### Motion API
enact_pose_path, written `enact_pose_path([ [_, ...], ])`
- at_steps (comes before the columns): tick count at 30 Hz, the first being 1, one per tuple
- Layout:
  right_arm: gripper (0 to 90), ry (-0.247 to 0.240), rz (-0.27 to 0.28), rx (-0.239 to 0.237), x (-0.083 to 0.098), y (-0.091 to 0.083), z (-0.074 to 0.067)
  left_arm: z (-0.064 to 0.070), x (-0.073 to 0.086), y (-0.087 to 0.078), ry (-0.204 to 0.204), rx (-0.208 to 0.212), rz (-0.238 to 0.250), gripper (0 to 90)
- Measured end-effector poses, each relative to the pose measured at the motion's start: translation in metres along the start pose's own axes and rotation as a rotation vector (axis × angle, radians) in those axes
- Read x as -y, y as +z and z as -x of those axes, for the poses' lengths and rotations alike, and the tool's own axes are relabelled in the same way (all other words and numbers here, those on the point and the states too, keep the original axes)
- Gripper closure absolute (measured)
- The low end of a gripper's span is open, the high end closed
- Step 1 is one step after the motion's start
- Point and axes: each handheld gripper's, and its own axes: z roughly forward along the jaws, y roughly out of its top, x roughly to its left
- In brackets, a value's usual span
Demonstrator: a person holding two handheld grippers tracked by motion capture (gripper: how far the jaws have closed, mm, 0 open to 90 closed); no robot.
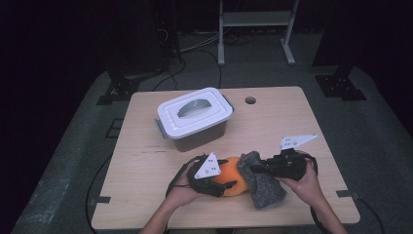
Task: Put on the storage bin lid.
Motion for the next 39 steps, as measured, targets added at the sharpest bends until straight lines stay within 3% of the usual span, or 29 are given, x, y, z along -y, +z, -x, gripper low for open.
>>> enact_pose_path([
  [3, 75.8, -0.006, -0.069, 0.012, 0.006, 0.013, 0.002, -0.003, 0.008, 0.000, -0.025, 0.022, -0.011, 28.7],
  [5, 75.8, 0.017, -0.075, -0.018, 0.012, 0.016, 0.007, -0.004, 0.011, -0.003, -0.036, 0.033, -0.011, 28.2],
  [7, 75.8, 0.023, -0.102, 0.004, 0.016, 0.013, 0.010, -0.006, 0.013, -0.005, -0.052, 0.040, -0.006, 27.2],
  [11, 75.8, 0.103, -0.165, 0.034, 0.034, 0.008, 0.026, -0.009, 0.017, -0.007, -0.067, 0.054, 0.001, 25.6],
  [13, 75.9, 0.114, -0.137, 0.019, 0.033, 0.003, 0.026, -0.009, 0.017, -0.007, -0.066, 0.058, 0.000, 24.6],
  [16, 75.9, 0.094, -0.040, -0.016, 0.021, -0.003, 0.018, -0.008, 0.017, -0.006, -0.065, 0.067, 0.001, 24.5],
  [19, 75.9, 0.066, -0.010, -0.040, 0.012, 0.002, 0.009, -0.007, 0.016, -0.005, -0.059, 0.064, -0.001, 24.0],
  [22, 75.3, 0.044, -0.060, -0.038, 0.013, 0.015, 0.006, -0.008, 0.017, -0.006, -0.066, 0.061, -0.008, 24.1],
  [25, 75.3, 0.068, -0.077, -0.055, 0.017, 0.016, 0.010, -0.009, 0.017, -0.006, -0.081, 0.054, -0.011, 24.1],
  [28, 75.3, 0.082, -0.123, -0.017, 0.025, 0.013, 0.016, -0.010, 0.018, -0.007, -0.098, 0.061, -0.005, 24.0],
  [30, 75.5, 0.076, -0.121, 0.004, 0.027, 0.009, 0.016, -0.010, 0.018, -0.006, -0.101, 0.081, -0.007, 23.3],
  [32, 75.4, 0.043, -0.080, 0.018, 0.019, 0.005, 0.008, -0.009, 0.018, -0.006, -0.074, 0.098, -0.009, 23.0],
  [35, 75.2, 0.002, -0.042, -0.013, 0.007, 0.010, -0.004, -0.008, 0.017, -0.006, -0.068, 0.108, -0.012, 21.2],
  [39, 75.1, -0.025, -0.115, -0.046, 0.012, 0.026, -0.007, -0.009, 0.012, -0.009, -0.090, 0.149, -0.010, 12.5],
])
